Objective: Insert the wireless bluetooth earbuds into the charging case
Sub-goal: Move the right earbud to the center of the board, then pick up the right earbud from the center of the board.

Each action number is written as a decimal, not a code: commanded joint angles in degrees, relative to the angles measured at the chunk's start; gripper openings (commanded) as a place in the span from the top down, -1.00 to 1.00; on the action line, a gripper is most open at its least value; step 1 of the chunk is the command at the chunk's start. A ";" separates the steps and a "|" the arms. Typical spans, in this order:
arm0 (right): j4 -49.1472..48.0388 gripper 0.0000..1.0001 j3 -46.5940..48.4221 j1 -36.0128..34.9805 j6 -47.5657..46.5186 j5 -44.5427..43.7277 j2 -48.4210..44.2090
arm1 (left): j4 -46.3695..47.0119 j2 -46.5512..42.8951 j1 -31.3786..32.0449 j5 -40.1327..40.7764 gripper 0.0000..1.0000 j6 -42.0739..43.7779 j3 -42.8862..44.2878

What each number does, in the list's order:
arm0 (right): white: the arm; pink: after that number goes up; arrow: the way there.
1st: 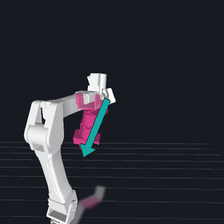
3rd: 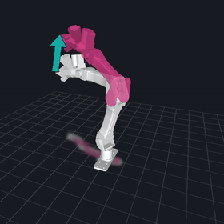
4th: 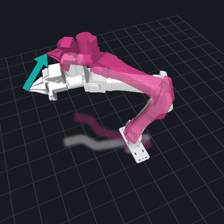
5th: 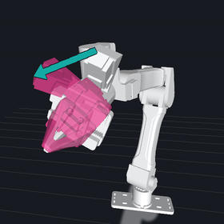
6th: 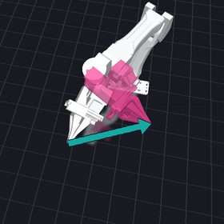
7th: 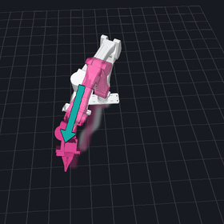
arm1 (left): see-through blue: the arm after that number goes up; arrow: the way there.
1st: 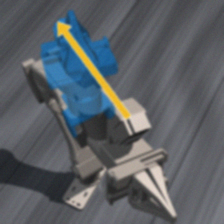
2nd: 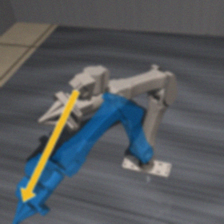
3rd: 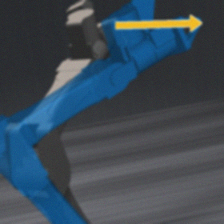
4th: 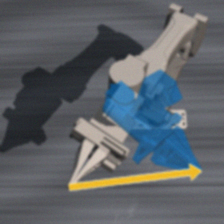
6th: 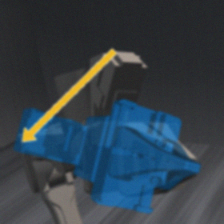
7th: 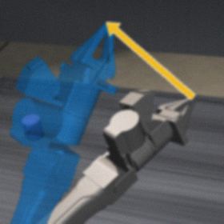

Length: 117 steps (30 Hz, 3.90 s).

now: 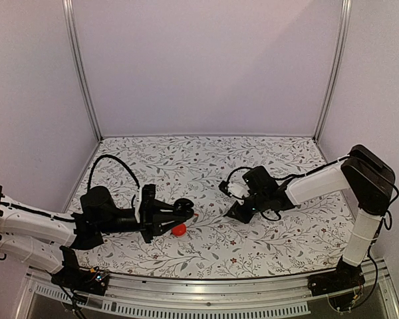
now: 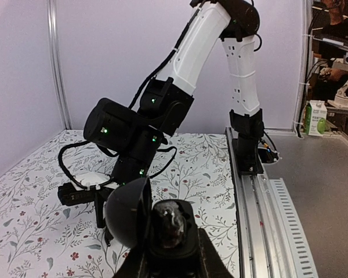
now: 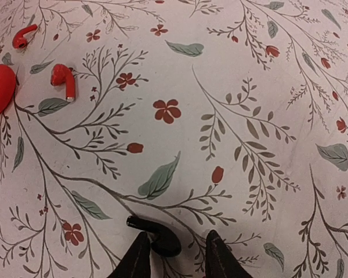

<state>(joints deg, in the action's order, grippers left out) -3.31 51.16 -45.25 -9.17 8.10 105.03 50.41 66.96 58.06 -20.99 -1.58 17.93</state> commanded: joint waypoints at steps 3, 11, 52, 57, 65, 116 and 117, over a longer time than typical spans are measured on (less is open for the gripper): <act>-2.88 0.19 -1.32 0.38 1.67 -1.85 -2.77 | 1.97 -0.86 -0.98 -0.38 0.99 0.17 0.08; -7.66 0.22 -4.99 0.39 3.43 0.87 -4.13 | 1.88 -0.87 -1.11 -0.54 0.98 0.11 0.08; 5.44 0.50 3.12 -0.89 3.43 -2.47 2.47 | 1.90 -1.40 -1.20 -0.12 0.98 0.40 -0.79; 5.65 0.50 2.79 -0.91 4.32 -2.29 2.36 | 2.07 -0.88 -1.20 -0.42 0.99 0.44 -0.69; 5.14 0.64 1.71 -0.89 4.54 -2.35 1.68 | 2.23 -0.99 -1.25 -0.34 0.98 0.40 -0.79; 15.77 0.84 11.60 -42.28 -30.24 -34.59 -34.89 | -1.19 -6.79 -0.53 -13.01 1.00 8.22 -1.76; 15.94 0.84 11.81 -42.95 -30.91 -35.00 -34.67 | -1.19 -6.80 -0.52 -13.08 1.00 8.34 -1.75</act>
<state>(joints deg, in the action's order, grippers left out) 12.69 59.94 -85.80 -35.07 -22.46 69.54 50.30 59.70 57.36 -32.64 5.39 14.61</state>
